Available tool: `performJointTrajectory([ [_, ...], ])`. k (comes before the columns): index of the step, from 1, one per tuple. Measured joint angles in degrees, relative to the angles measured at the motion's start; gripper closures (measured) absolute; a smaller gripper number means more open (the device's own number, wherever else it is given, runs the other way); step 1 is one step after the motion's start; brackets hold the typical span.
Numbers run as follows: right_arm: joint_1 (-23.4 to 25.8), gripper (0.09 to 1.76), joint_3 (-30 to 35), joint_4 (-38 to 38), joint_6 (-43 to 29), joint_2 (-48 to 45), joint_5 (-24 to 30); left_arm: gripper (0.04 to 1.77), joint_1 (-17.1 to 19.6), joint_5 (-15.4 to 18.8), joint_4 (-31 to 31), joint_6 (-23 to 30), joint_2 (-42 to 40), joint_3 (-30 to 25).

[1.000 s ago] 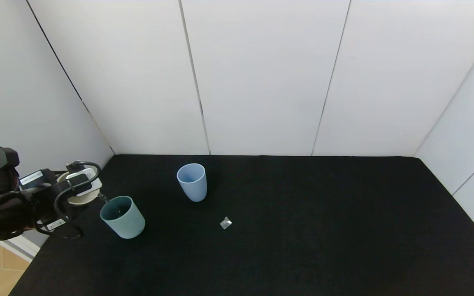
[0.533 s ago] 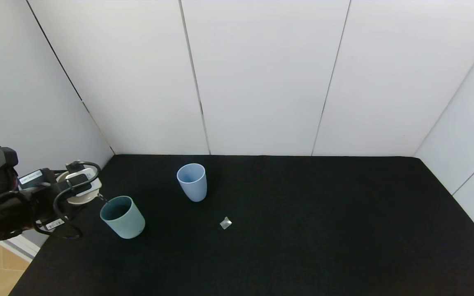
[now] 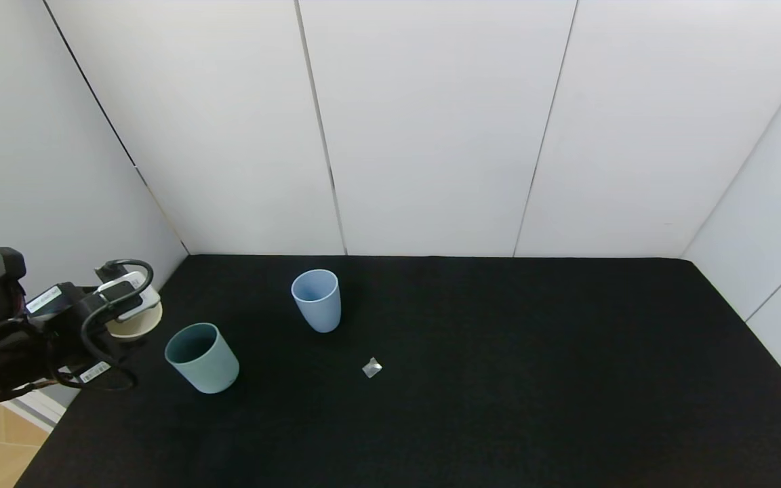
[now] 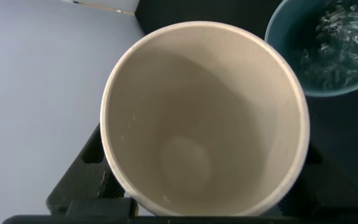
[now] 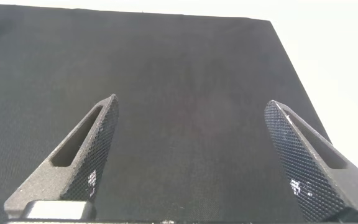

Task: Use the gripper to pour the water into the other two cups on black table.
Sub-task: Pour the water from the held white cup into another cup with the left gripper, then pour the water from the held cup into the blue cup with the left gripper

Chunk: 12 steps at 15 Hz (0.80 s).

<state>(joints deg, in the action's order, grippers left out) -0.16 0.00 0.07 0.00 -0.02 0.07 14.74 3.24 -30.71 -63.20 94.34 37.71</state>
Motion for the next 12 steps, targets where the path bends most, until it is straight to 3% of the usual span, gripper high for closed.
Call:
performJointTrajectory([
  [5,0.0,0.14,0.0,0.0,0.0,0.0,0.0,0.54,-0.7,1.3,0.1,7.8,0.3,1.5],
  [8,0.0,0.14,0.0,0.0,0.0,0.0,0.0,0.54,-1.7,1.3,0.5,8.9,0.6,4.2],
  [12,0.0,0.14,0.0,0.0,0.0,0.0,0.0,0.54,-4.3,1.2,6.8,9.3,0.7,10.7],
])
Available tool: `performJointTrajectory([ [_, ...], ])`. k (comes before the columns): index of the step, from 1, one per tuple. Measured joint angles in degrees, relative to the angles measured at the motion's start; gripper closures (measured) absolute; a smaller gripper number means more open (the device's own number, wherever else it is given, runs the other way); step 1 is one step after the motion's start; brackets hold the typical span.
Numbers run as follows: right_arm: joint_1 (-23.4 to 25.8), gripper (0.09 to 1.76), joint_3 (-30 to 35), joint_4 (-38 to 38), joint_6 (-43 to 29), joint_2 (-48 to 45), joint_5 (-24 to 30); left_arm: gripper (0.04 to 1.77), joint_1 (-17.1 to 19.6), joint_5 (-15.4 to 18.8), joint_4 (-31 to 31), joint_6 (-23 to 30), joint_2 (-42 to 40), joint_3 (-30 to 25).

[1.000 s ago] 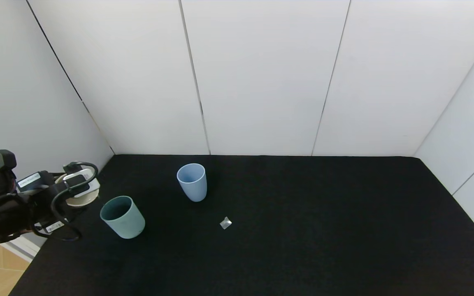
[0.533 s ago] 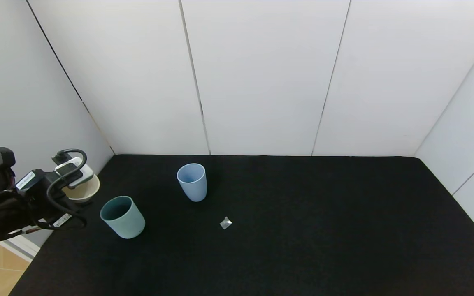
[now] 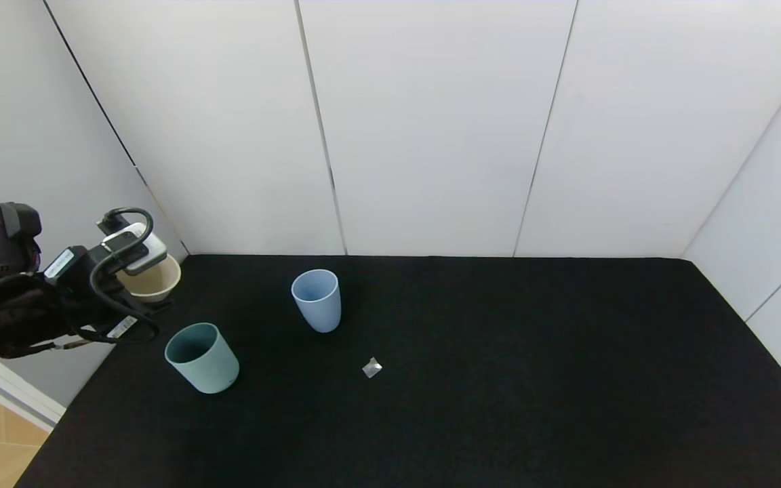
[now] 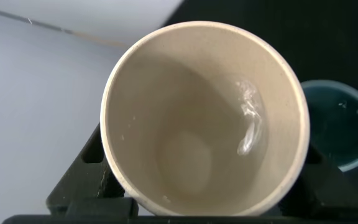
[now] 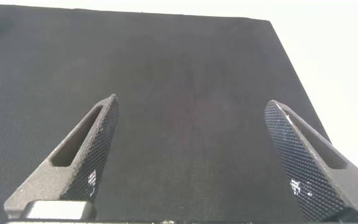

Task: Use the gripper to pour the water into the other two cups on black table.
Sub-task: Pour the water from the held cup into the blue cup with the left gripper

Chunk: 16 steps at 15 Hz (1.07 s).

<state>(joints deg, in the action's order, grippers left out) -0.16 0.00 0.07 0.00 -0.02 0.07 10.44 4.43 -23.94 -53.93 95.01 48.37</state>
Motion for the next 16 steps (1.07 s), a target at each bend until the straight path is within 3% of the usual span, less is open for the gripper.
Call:
performJointTrajectory([
  [9,0.0,0.14,0.0,0.0,0.0,0.0,0.0,0.54,-11.4,-1.7,1.9,5.0,4.0,8.1],
  [16,0.0,0.14,0.0,0.0,0.0,0.0,0.0,0.54,-17.7,-7.1,0.9,5.8,10.3,13.0],
])
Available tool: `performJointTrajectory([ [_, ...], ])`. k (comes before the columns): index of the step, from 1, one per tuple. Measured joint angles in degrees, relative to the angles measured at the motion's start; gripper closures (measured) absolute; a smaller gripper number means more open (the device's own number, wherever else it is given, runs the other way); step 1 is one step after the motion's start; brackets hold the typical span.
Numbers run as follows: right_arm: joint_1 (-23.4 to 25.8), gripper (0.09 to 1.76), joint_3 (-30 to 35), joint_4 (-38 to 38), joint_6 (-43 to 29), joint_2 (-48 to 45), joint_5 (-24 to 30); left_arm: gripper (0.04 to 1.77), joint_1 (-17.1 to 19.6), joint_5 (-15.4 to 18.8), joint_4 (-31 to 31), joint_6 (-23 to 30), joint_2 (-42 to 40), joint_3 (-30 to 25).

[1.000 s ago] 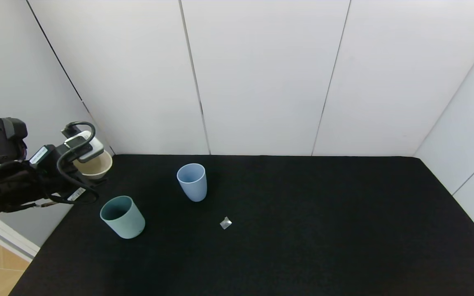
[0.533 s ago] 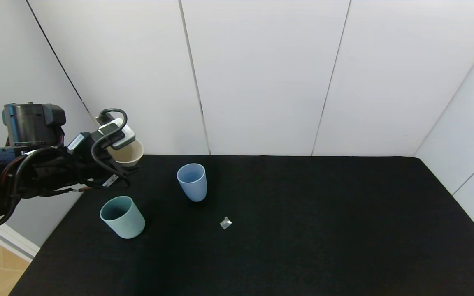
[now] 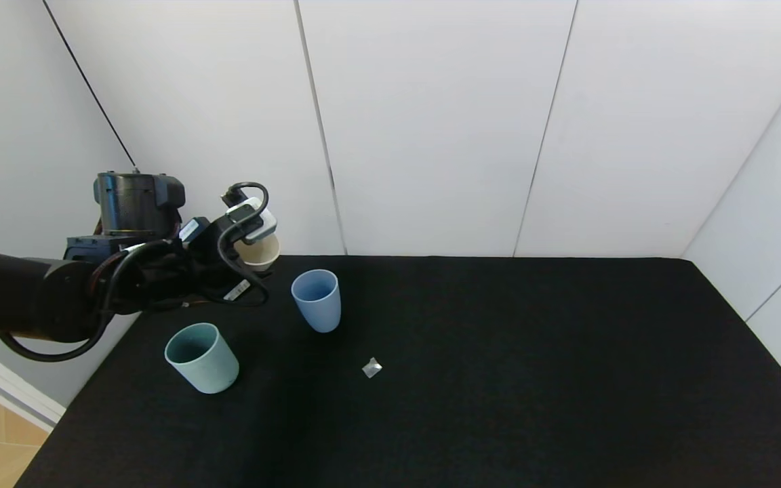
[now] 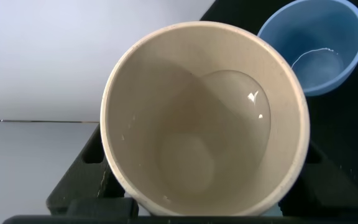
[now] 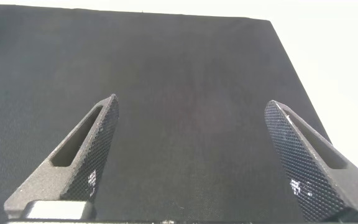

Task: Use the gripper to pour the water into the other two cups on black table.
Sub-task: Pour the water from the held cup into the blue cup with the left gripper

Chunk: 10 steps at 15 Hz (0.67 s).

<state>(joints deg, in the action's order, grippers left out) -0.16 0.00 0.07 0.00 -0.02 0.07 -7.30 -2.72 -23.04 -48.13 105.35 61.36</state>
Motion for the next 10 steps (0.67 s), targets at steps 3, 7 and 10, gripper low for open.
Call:
performJointTrajectory([
  [3,0.0,0.14,0.0,0.0,0.0,0.0,0.0,0.54,-1.3,-2.0,0.0,-0.4,2.9,1.9],
  [7,0.0,0.14,0.0,0.0,0.0,0.0,0.0,0.54,-1.6,-4.1,0.0,-1.7,5.5,3.6],
  [10,0.0,0.14,0.0,0.0,0.0,0.0,0.0,0.54,-1.7,-4.7,0.0,-3.4,6.5,4.3],
])
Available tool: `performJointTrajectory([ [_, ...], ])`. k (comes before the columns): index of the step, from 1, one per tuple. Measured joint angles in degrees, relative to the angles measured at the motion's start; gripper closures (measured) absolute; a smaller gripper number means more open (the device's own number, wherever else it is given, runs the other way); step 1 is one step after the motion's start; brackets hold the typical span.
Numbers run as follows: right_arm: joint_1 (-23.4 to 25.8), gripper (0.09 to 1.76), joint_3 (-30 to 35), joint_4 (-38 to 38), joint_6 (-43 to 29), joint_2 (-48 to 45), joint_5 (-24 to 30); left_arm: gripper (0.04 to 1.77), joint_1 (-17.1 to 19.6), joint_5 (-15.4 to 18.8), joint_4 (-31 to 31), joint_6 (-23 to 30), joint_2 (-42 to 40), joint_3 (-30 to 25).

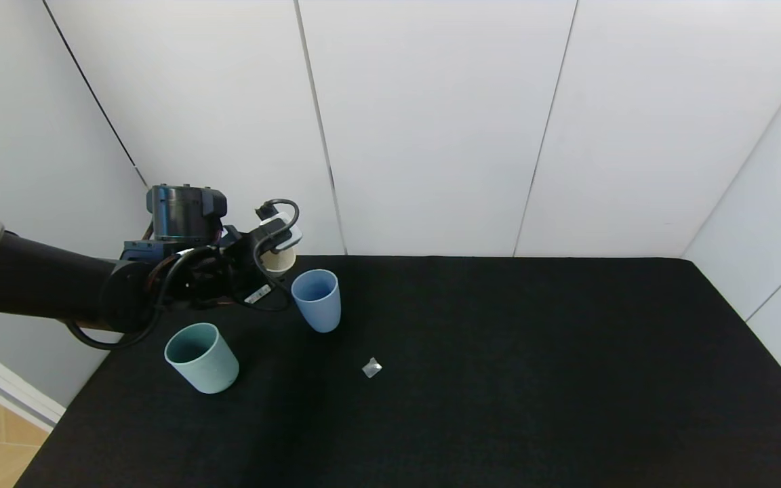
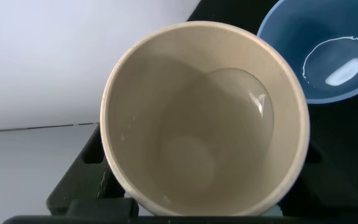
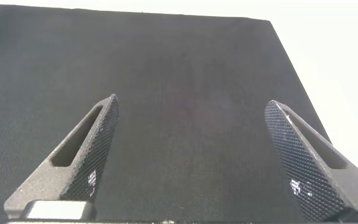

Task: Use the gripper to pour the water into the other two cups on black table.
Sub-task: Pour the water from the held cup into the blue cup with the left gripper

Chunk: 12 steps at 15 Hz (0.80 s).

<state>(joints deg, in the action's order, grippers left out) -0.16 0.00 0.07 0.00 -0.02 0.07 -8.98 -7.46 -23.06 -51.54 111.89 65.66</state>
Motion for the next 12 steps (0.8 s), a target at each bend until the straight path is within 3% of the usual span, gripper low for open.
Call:
performJointTrajectory([
  [12,0.0,0.14,0.0,0.0,0.0,0.0,0.0,0.54,-2.7,-6.1,0.2,-7.7,2.6,3.1],
])
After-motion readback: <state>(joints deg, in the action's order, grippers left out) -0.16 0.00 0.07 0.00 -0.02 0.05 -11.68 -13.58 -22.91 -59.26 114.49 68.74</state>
